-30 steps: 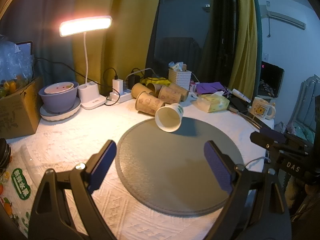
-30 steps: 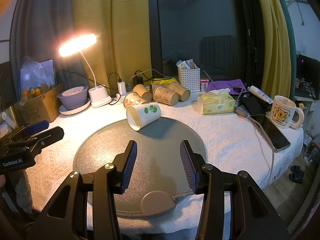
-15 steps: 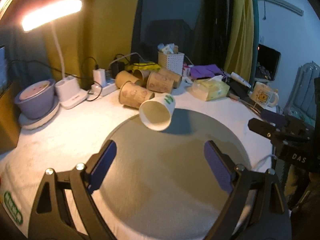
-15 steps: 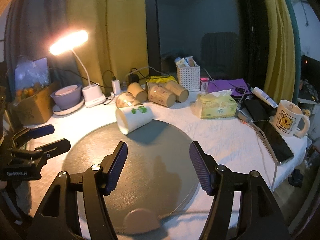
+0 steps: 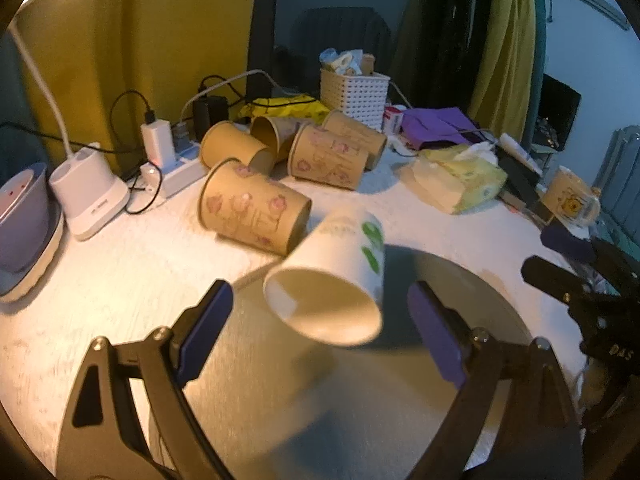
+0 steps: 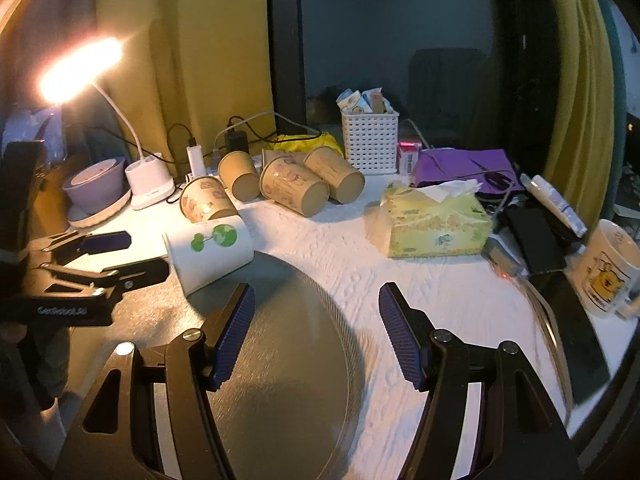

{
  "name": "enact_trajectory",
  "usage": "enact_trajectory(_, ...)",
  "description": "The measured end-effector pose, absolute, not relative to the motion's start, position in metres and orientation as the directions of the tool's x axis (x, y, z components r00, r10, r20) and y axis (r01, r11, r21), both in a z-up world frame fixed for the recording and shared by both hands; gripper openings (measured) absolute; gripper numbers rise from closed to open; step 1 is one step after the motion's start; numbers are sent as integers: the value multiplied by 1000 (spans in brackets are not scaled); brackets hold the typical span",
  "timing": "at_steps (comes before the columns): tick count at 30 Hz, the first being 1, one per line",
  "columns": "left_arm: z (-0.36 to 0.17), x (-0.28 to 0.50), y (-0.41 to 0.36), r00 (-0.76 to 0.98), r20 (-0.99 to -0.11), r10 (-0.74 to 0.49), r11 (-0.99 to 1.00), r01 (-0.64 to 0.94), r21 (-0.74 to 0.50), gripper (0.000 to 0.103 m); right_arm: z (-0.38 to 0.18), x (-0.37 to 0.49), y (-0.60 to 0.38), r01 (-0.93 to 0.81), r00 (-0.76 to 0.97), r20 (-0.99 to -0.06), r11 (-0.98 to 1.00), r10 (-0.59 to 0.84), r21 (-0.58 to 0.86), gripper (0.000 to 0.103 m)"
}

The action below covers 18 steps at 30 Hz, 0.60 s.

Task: Flip cup upright
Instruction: 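Move the right gripper to the white cup and close around its body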

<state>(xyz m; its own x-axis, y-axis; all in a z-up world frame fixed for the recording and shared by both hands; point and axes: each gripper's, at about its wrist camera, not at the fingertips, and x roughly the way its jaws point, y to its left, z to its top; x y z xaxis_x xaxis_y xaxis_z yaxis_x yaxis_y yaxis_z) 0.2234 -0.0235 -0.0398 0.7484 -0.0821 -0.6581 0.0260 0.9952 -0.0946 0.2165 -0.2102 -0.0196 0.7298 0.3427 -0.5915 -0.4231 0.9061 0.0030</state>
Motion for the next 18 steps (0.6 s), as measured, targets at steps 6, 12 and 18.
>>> enact_trajectory(6, -52, 250, -22, 707, -701, -96, 995, 40, -96, 90, -29, 235, -213, -435, 699, -617, 900, 361, 35, 68)
enact_trajectory(12, -65, 265, -34, 659, -741, -130, 990, 132, -56, 85, -35, 242, -220, -414, 694, -628, 909, 352, 53, 68)
enact_trajectory(18, -66, 260, -43, 650, -736, -189, 975, 215, -61, 71, -38, 233, -233, -367, 706, -633, 929, 317, 56, 68)
